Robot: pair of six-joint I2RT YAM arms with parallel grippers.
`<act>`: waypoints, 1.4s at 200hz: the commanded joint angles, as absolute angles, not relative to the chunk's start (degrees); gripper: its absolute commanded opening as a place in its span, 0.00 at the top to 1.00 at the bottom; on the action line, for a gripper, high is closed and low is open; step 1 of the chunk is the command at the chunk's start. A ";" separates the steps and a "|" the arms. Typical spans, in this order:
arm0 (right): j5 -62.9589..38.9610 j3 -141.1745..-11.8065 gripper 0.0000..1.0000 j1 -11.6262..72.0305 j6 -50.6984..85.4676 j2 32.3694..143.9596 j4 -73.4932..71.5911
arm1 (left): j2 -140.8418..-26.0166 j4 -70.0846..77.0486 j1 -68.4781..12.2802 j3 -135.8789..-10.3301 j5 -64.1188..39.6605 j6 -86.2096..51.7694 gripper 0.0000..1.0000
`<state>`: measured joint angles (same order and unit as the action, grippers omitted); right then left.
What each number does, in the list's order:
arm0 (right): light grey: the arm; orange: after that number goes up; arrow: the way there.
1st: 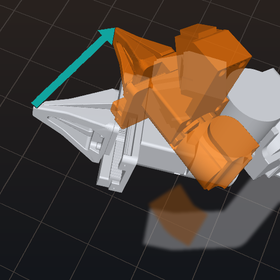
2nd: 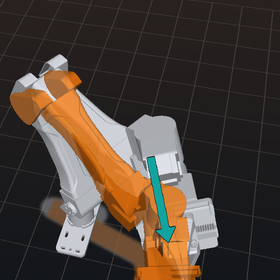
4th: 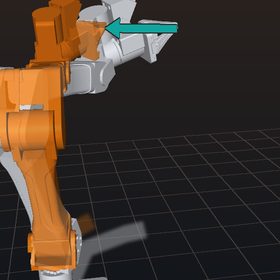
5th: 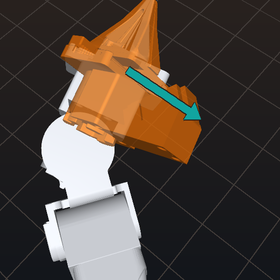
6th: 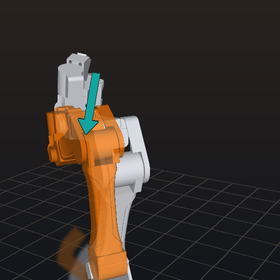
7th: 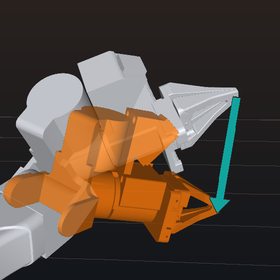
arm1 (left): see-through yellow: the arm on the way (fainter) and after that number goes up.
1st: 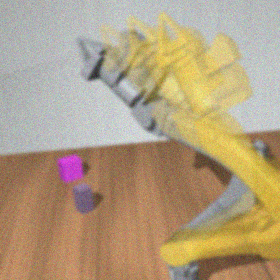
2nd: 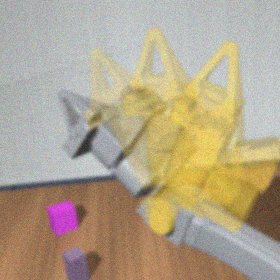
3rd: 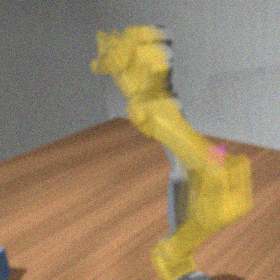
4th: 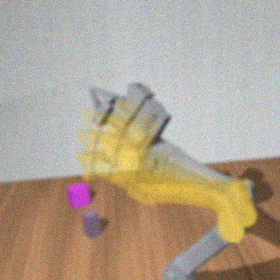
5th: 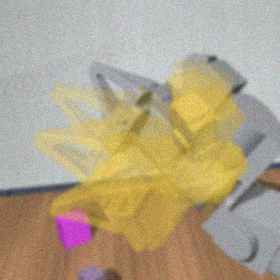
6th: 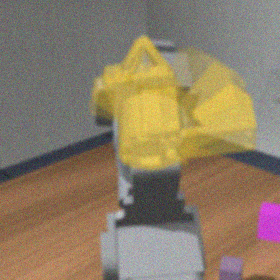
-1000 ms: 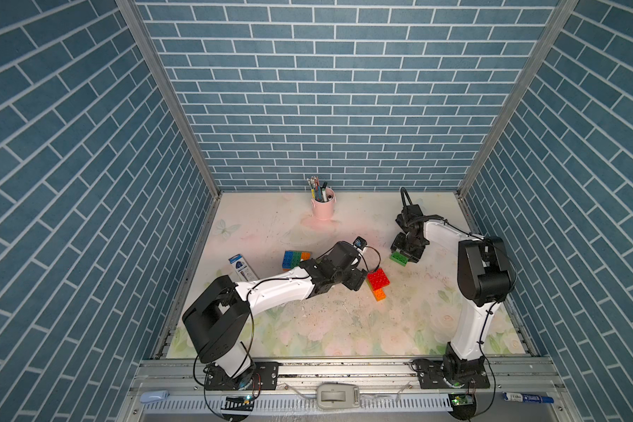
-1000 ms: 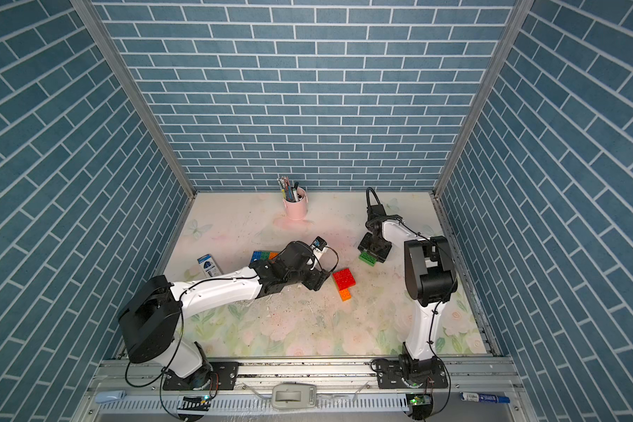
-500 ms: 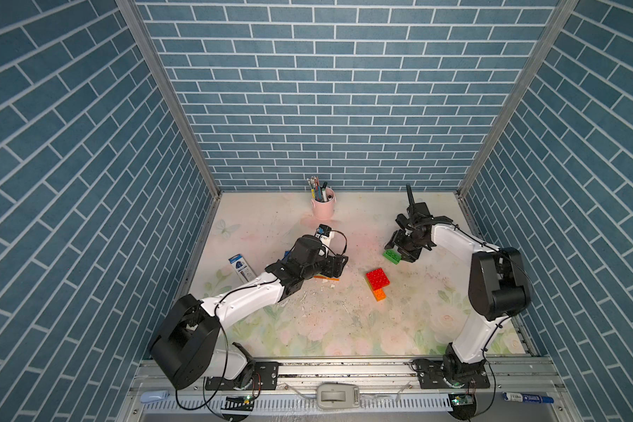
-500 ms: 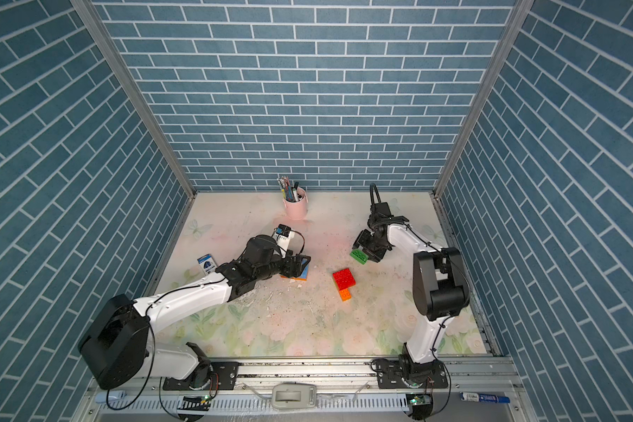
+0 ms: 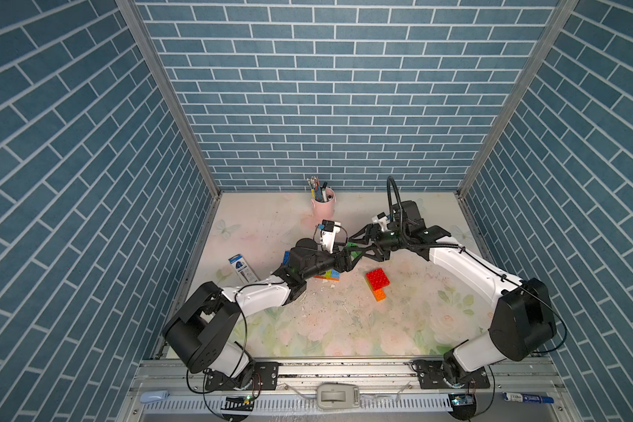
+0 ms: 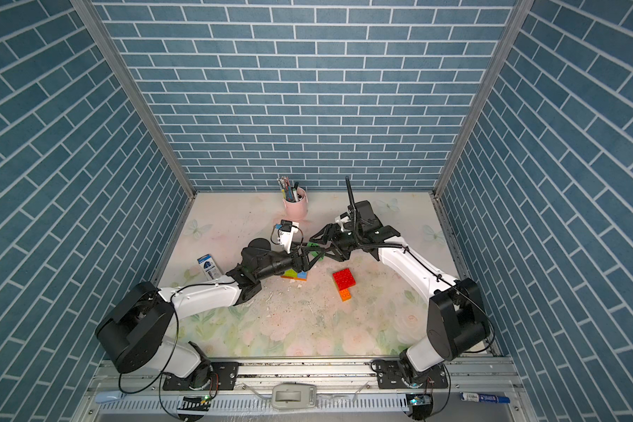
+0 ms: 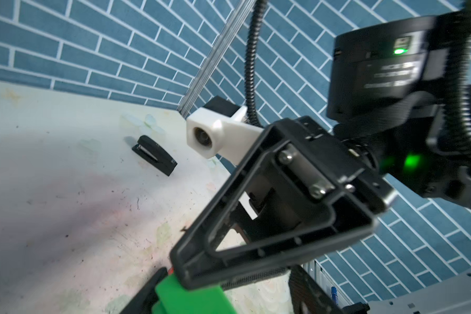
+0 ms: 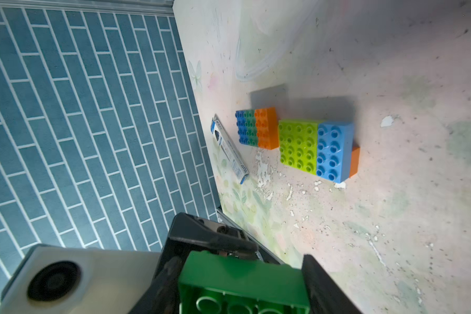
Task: Assemble a rectangle with lego
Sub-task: Pick up the lego brick from the center of the board, then place the lego brick at the center of the board.
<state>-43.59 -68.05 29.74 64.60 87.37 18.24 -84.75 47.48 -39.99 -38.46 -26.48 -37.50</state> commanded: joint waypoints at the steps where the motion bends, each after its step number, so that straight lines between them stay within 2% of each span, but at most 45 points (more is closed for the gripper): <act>1: -46.47 -67.16 0.57 29.97 67.88 84.99 14.88 | -83.74 52.86 -39.55 -36.88 -29.83 -37.98 0.45; 55: -47.25 -66.37 0.58 30.63 68.40 84.81 13.66 | -84.41 53.17 -39.46 -37.53 -29.86 -38.99 0.80; 81: -46.71 -65.54 0.46 30.45 69.69 84.99 11.25 | -83.20 49.64 -39.46 -37.63 -29.34 -38.34 0.89; 97: -45.31 -65.70 0.37 29.16 68.42 84.54 12.91 | -80.42 41.89 -39.46 -37.06 -27.42 -36.98 0.93; 119: -43.51 -62.69 0.33 23.96 66.47 82.09 14.81 | -72.27 18.16 -39.68 -36.18 -21.49 -31.27 0.97; 137: -40.63 -60.77 0.33 19.60 62.31 80.06 19.15 | -65.23 -6.78 -42.61 -38.06 -9.71 -23.88 0.98; 153: -37.69 -60.38 0.33 17.91 58.34 79.66 23.27 | -64.00 -25.99 -46.82 -41.32 -1.09 -21.44 0.98; 176: -34.14 -60.26 0.34 17.84 55.23 80.62 25.19 | -68.55 -41.05 -54.10 -44.58 6.98 -25.22 0.98; 200: -32.13 -59.85 0.36 17.93 53.78 81.62 25.44 | -77.38 -45.12 -59.57 -47.99 12.10 -28.68 0.98; 232: -31.51 -59.61 0.36 18.15 52.62 81.31 26.43 | -88.92 -46.70 -62.93 -54.49 16.21 -30.18 0.95; 280: -29.54 -58.54 0.37 18.11 50.67 79.50 28.92 | -101.10 -45.27 -65.76 -61.14 15.00 -29.96 0.77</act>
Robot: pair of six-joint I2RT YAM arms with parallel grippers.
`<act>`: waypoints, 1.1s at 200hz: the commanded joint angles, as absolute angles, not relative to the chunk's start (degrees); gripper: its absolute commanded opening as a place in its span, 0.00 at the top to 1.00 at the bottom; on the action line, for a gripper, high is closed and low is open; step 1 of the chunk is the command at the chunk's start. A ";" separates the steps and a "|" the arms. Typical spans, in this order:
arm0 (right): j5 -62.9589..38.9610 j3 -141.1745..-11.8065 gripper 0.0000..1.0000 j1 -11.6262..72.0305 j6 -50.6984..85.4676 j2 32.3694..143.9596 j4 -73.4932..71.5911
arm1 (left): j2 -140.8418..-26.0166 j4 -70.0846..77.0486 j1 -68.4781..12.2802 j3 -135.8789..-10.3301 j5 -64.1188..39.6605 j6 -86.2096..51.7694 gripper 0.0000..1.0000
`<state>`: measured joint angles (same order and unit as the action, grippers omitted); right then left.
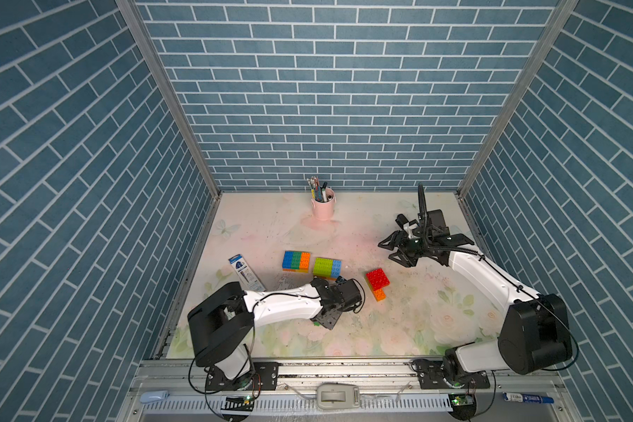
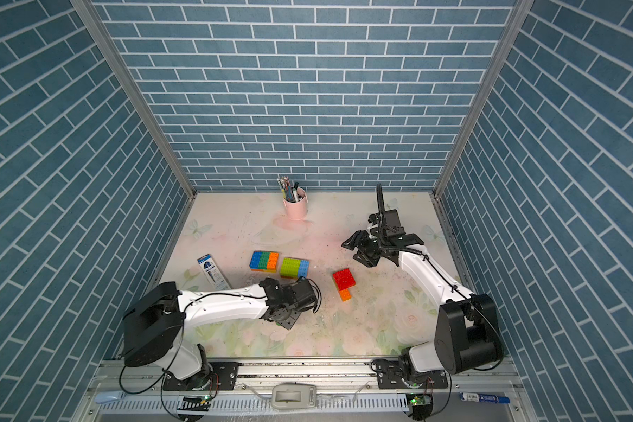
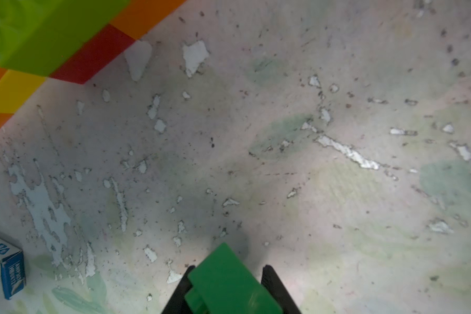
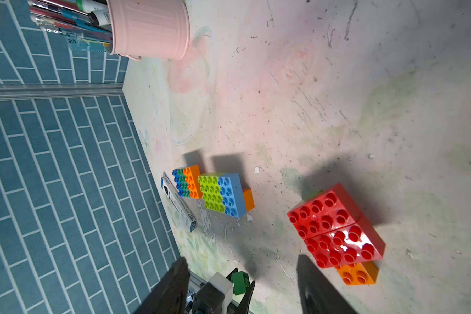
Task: Assemble a rectangle with lego
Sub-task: Place the lego brick at the center of the board, then pick up the lego brick from the center of the board.
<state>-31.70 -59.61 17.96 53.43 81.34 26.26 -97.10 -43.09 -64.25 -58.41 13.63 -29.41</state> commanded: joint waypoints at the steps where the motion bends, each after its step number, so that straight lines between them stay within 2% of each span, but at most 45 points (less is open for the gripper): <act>1: -29.49 -58.49 0.37 18.11 50.65 79.48 28.92 | -101.26 -45.27 -65.79 -61.20 14.88 -29.92 0.76; 12: -29.14 -58.35 0.37 18.12 50.37 79.28 29.21 | -102.60 -44.81 -66.11 -61.77 13.93 -30.05 0.69; 51: -29.48 -60.66 0.39 18.29 45.21 79.97 32.73 | -101.10 -42.81 -66.18 -62.70 8.78 -29.14 0.29; 62: -28.47 -61.78 0.38 18.28 42.13 80.19 35.77 | -99.01 -42.73 -66.25 -62.84 8.76 -28.19 0.21; 81: -26.52 -63.47 0.37 18.90 36.45 80.44 41.58 | -93.55 -43.78 -65.80 -63.41 8.58 -25.82 0.19; 98: -23.00 -64.41 0.36 22.09 31.13 79.75 46.63 | -82.91 -44.06 -62.67 -61.08 7.60 -24.22 0.20; 118: -19.53 -64.20 0.35 28.94 26.47 79.81 49.48 | -66.84 -43.76 -53.16 -55.25 3.97 -23.57 0.20; 140: -20.87 -62.17 0.34 36.17 21.84 82.07 46.67 | -54.91 -44.99 -36.53 -50.36 0.24 -22.16 0.19; 156: -16.88 -64.16 0.31 43.29 16.46 86.29 46.39 | -52.17 -46.06 -25.30 -49.14 -0.62 -21.85 0.18; 176: -14.81 -68.58 0.26 49.90 12.45 92.96 46.04 | -52.05 -45.08 -15.16 -48.39 -2.16 -22.68 0.17; 220: -9.83 -75.68 0.19 58.94 6.38 105.67 43.74 | -52.89 -42.44 -6.49 -45.81 -3.96 -22.55 0.16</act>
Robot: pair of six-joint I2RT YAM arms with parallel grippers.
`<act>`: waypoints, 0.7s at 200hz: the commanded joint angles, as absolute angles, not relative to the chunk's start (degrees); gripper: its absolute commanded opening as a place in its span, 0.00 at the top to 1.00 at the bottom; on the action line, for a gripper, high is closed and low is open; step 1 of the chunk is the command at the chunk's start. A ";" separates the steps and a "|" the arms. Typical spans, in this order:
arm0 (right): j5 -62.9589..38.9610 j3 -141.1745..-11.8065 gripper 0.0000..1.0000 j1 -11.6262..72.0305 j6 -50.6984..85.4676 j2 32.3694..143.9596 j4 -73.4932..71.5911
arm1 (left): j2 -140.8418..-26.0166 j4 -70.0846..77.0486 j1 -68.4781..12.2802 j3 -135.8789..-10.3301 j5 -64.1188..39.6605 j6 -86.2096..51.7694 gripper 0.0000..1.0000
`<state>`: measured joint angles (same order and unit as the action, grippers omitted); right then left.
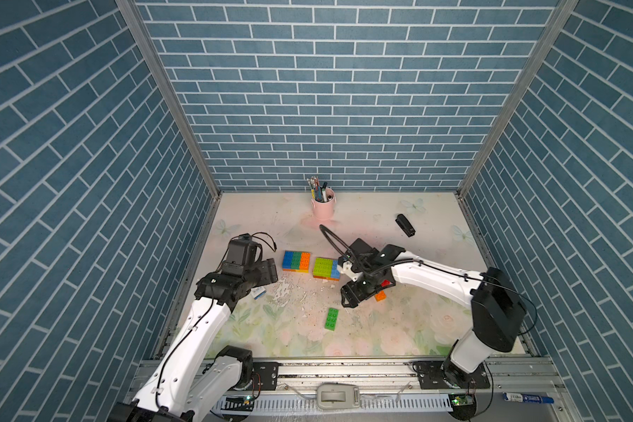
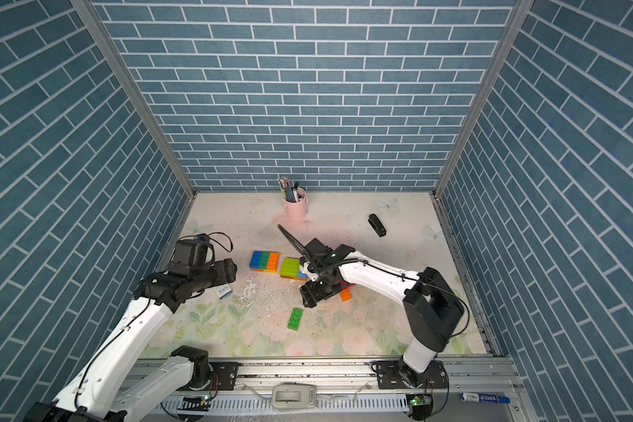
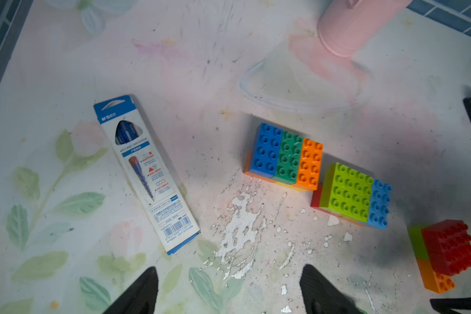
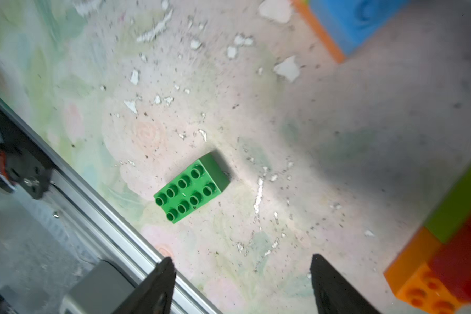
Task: Assemble a rectangle with lego
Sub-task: Pick up the lego brick from the center of the board.
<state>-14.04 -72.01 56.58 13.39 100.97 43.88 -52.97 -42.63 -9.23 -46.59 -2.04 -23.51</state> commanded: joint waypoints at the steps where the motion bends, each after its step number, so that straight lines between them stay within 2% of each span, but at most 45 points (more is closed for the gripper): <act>1: -9.88 -75.85 0.19 58.96 6.35 105.79 43.67 | -52.90 -42.45 -6.36 -45.80 -3.96 -22.53 0.16; 56: -13.72 -80.62 0.18 63.03 6.60 112.41 43.73 | -51.59 -42.47 -2.38 -44.69 -5.00 -20.75 0.16; 112: -6.94 -79.43 0.18 66.99 6.50 111.68 46.99 | -51.15 -41.93 -2.29 -44.08 -5.14 -20.70 0.16; 140: -4.33 -80.45 0.23 67.94 6.34 112.91 48.24 | -50.71 -42.07 -2.20 -43.95 -4.84 -20.74 0.16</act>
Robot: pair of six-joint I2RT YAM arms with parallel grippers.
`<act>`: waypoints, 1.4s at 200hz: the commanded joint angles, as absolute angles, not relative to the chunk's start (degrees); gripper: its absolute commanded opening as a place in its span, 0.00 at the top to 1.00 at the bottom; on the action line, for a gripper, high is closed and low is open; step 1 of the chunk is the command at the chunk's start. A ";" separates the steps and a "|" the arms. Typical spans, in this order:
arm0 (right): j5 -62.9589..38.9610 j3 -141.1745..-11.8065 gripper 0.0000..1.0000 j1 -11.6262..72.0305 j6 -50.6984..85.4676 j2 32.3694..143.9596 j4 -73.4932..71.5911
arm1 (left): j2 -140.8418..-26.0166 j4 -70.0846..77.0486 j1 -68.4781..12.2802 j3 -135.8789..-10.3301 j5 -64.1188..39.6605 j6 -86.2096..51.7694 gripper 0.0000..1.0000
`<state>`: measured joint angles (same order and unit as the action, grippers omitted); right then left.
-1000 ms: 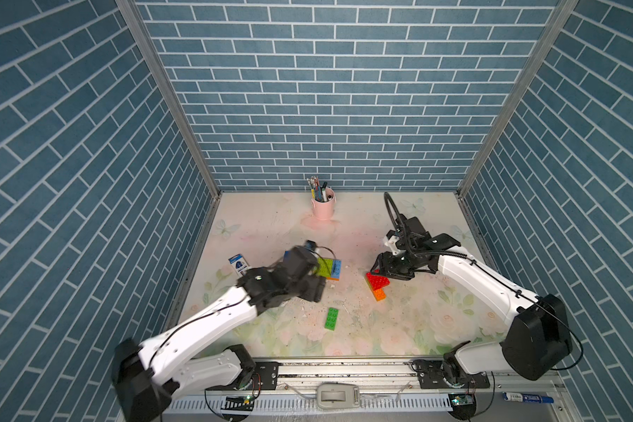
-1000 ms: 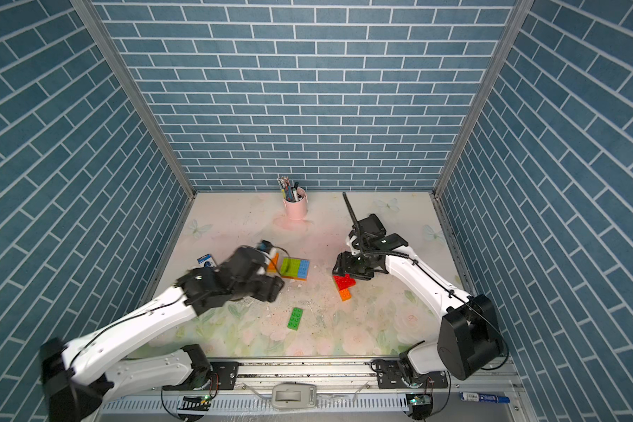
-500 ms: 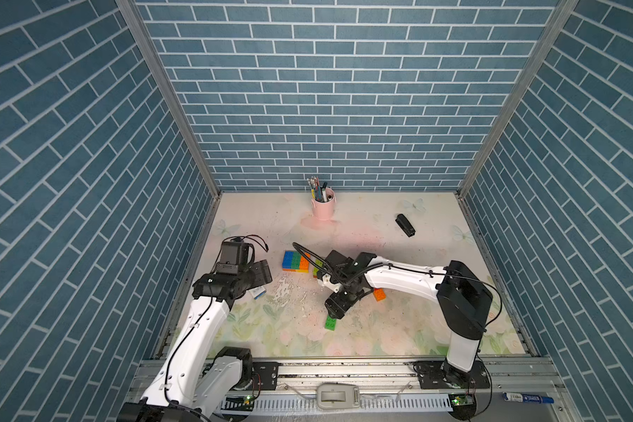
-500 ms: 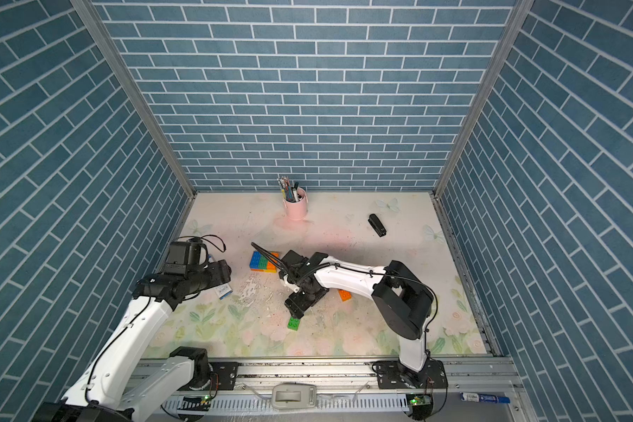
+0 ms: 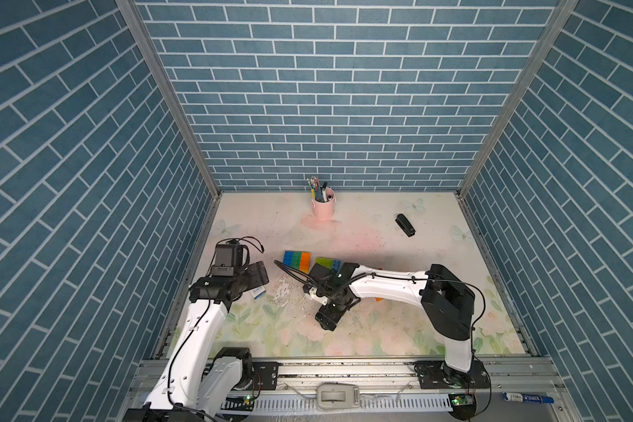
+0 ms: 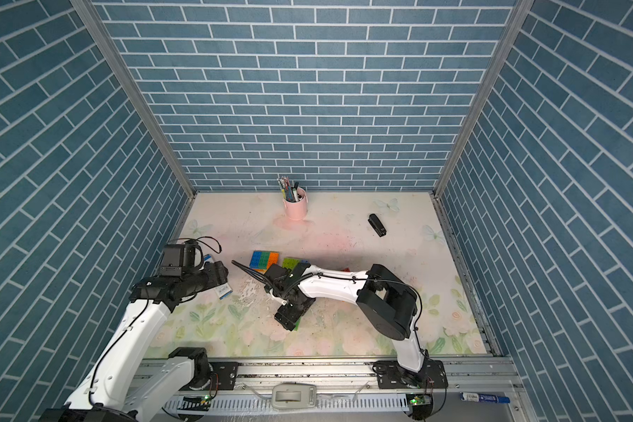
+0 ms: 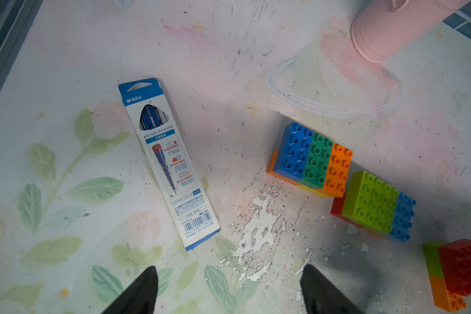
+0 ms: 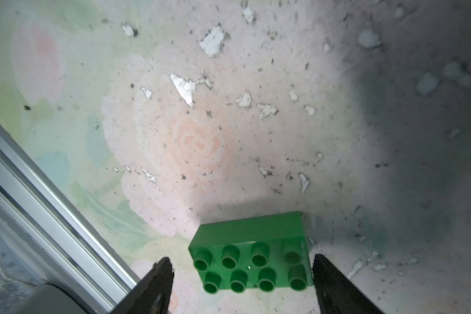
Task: Assemble a rectangle with lego
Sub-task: Pick up the lego brick from the center of the board.
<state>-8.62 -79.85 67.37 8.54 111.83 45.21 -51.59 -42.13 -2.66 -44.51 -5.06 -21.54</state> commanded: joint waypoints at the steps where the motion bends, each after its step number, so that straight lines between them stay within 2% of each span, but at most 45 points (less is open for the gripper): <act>1: -4.14 -80.48 0.24 67.94 6.33 112.97 48.29 | -50.67 -42.08 -2.20 -43.99 -4.83 -20.70 0.16; 23: -2.86 -81.26 0.29 68.25 6.03 113.85 48.63 | -50.64 -41.92 -2.15 -44.03 -4.91 -20.74 0.16; 80: -1.77 -82.44 0.29 68.55 6.76 115.00 48.43 | -50.72 -41.61 -2.05 -43.69 -5.44 -20.79 0.16; 111: -1.16 -82.45 0.33 68.56 6.72 115.49 48.34 | -51.02 -41.33 -2.09 -43.66 -5.84 -20.75 0.16; 157: -0.57 -83.05 0.27 68.65 7.66 115.47 47.46 | -50.99 -41.30 -2.07 -43.51 -6.06 -20.83 0.17; 184: -0.33 -83.36 0.37 68.64 8.31 114.78 47.33 | -51.24 -41.27 -2.02 -43.73 -6.15 -20.73 0.17; 235: -1.58 -80.20 0.43 63.72 17.32 102.95 50.23 | -51.24 -40.75 -2.57 -44.54 -7.54 -18.77 0.20; 255: -1.55 -75.61 0.44 58.52 21.94 94.10 53.50 | -51.12 -39.49 -10.22 -44.97 -2.88 -18.28 0.21; 280: -0.94 -68.81 0.48 50.42 24.39 84.31 59.17 | -52.82 -31.45 -30.34 -43.47 6.49 -19.04 0.20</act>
